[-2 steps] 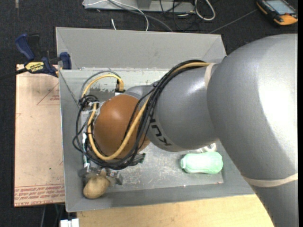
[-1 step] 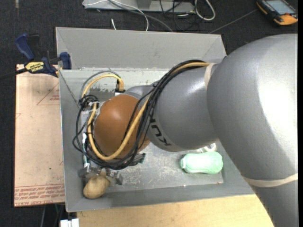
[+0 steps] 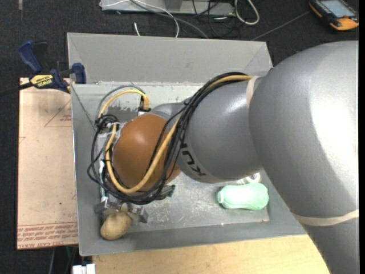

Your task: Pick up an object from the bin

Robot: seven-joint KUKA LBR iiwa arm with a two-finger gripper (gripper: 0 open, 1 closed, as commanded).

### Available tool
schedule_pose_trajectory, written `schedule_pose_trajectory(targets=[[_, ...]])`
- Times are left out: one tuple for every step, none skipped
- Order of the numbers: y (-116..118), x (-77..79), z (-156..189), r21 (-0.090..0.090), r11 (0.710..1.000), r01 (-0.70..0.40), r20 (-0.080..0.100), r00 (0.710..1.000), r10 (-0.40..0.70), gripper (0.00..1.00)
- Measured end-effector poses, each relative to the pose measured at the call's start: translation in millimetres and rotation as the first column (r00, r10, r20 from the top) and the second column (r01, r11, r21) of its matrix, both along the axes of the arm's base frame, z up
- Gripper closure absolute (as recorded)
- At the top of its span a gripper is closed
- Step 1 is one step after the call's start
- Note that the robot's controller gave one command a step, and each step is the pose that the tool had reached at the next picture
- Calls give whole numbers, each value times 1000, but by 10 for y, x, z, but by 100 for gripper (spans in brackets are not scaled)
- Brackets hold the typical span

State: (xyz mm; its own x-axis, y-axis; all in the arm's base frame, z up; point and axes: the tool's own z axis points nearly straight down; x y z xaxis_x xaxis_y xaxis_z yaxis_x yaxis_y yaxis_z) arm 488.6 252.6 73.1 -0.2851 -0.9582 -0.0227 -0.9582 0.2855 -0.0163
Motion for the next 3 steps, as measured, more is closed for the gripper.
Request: schedule_pose_trajectory(targets=[[2, -2, 17, 1, 1000, 2, -1, 1000, -2, 100], [4, -11, 178, 1, 1000, 3, -3, 1000, -3, 100], [7, -13, 354, 1, 1000, 5, -4, 1000, -5, 100]])
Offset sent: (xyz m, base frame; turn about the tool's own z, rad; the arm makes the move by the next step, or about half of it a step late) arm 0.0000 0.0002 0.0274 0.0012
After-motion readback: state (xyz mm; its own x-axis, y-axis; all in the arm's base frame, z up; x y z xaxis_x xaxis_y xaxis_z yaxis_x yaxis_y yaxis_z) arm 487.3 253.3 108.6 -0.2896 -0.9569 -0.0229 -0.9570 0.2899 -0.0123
